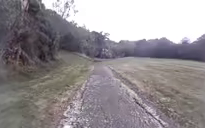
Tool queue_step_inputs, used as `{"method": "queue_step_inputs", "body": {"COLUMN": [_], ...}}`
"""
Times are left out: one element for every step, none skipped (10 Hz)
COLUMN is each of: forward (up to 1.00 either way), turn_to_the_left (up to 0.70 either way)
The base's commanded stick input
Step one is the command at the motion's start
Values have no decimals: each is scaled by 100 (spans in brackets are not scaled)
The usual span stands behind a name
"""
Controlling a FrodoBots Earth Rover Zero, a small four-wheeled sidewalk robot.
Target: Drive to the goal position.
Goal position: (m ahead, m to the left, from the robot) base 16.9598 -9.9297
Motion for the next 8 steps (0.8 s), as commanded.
{"method": "queue_step_inputs", "body": {"forward": [45,45,45,45,45,45,45,45], "turn_to_the_left": [0,0,0,0,0,0,0,0]}}
